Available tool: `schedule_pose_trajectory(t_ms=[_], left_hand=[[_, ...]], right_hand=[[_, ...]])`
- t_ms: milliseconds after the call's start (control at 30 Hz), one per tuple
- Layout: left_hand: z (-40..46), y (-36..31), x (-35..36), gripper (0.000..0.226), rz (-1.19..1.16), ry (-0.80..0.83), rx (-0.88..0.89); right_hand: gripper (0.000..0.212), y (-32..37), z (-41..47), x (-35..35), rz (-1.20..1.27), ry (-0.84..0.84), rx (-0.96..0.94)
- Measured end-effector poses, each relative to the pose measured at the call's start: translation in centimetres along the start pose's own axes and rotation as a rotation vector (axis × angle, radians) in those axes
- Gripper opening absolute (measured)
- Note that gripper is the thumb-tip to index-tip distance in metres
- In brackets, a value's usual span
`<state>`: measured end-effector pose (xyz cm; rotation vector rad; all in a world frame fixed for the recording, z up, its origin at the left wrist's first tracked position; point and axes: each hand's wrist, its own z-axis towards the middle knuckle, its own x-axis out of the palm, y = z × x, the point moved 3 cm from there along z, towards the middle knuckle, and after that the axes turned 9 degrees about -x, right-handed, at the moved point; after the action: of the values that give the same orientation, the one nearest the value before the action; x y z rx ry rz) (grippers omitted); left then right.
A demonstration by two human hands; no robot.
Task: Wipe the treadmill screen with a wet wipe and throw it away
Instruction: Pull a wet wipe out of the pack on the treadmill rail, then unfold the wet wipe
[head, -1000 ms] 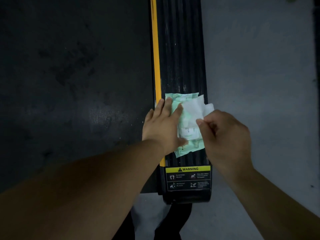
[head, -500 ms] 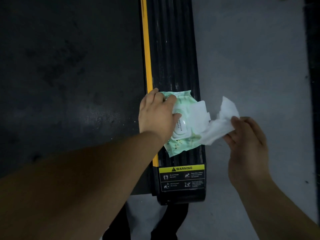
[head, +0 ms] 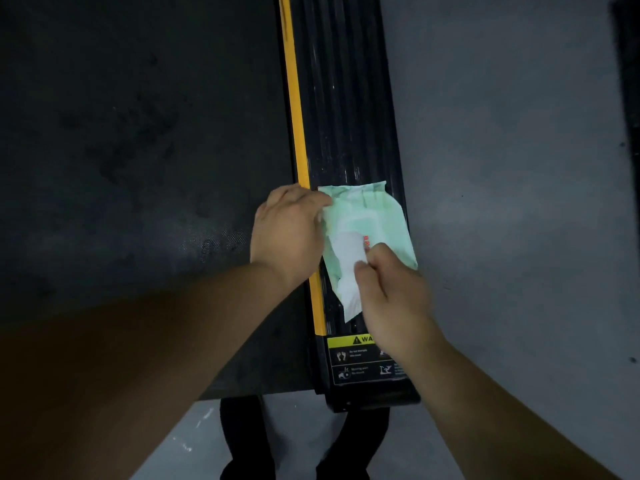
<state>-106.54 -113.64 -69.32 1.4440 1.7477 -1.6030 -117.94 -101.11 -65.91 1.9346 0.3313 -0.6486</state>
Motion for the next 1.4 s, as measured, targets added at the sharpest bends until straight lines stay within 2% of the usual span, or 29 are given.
schedule_pose_trajectory(t_ms=[133, 267, 333, 433, 500, 533, 600, 667, 733, 867, 933, 967, 1033, 1100, 1200, 1300, 1400], left_hand=[[-1.3, -0.7, -0.5, 0.039, -0.053, -0.008, -0.068], [-2.3, -2.1, -0.9, 0.043, -0.135, 0.049, -0.126], [-2.6, -2.6, -1.5, 0.04, -0.218, 0.1, -0.229], [-3.0, -3.8, -2.6, 0.029, -0.49, 0.245, -0.475], [-3.2, -5.0, -3.3, 0.038, -0.697, 0.412, -0.607], [-3.4, -5.6, -3.8, 0.041, -0.74, 0.48, -0.612], [-4.0, -6.8, -4.8, 0.036, -0.762, 0.578, -0.561], [-4.5, -7.8, -5.9, 0.023, -0.781, 0.592, -0.515], [-4.8, -8.9, -7.4, 0.012, -0.785, 0.492, -0.473], [-5.8, -11.4, -11.2, 0.016, -0.701, 0.36, -0.322], [-6.3, -12.7, -13.2, 0.018, -0.703, 0.367, -0.283], [-6.6, -13.4, -14.3, 0.019, -0.718, 0.382, -0.279], [-7.2, -14.8, -16.5, 0.017, -0.75, 0.443, -0.275], [-7.7, -16.1, -18.6, 0.017, -0.777, 0.516, -0.254], [-8.9, -18.0, -21.9, 0.015, -0.794, 0.558, -0.238], [-10.2, -19.9, -25.7, 0.016, -0.771, 0.445, -0.21], [-11.4, -22.3, -30.0, 0.019, -0.789, 0.307, -0.18]], right_hand=[[0.026, -0.3, 0.0, 0.8, -0.154, 0.035, -0.086], [0.023, 1.0, 0.0, 1.2, -0.368, 0.148, -0.232], [0.023, 1.3, 0.4, 0.0, -0.196, 0.099, -0.114], [0.028, 1.4, 0.0, -2.5, 0.231, -0.088, 0.158], [0.022, 1.7, -0.7, -3.8, 0.356, -0.153, 0.21], [0.02, 2.0, -1.0, -4.2, 0.381, -0.159, 0.214], [0.015, 2.9, -1.5, -5.1, 0.39, -0.137, 0.21], [0.012, 4.3, -2.1, -6.1, 0.359, -0.108, 0.187], [0.014, 5.6, -2.6, -7.3, 0.316, -0.12, 0.161], [0.019, 8.1, -3.9, -9.7, 0.325, -0.129, 0.191], [0.018, 9.3, -4.4, -10.7, 0.462, -0.158, 0.224], [0.026, 9.9, -4.6, -11.4, 0.577, -0.185, 0.261], [0.059, 11.0, -4.9, -12.6, 0.931, -0.19, 0.334], [0.078, 12.8, -5.2, -13.9, 1.226, -0.07, 0.345], [0.062, 16.1, -6.4, -16.0, 1.348, 0.085, 0.287], [0.047, 19.4, -7.5, -18.9, 1.371, 0.044, 0.194], [0.031, 23.4, -8.9, -22.9, 1.255, -0.071, 0.122]])
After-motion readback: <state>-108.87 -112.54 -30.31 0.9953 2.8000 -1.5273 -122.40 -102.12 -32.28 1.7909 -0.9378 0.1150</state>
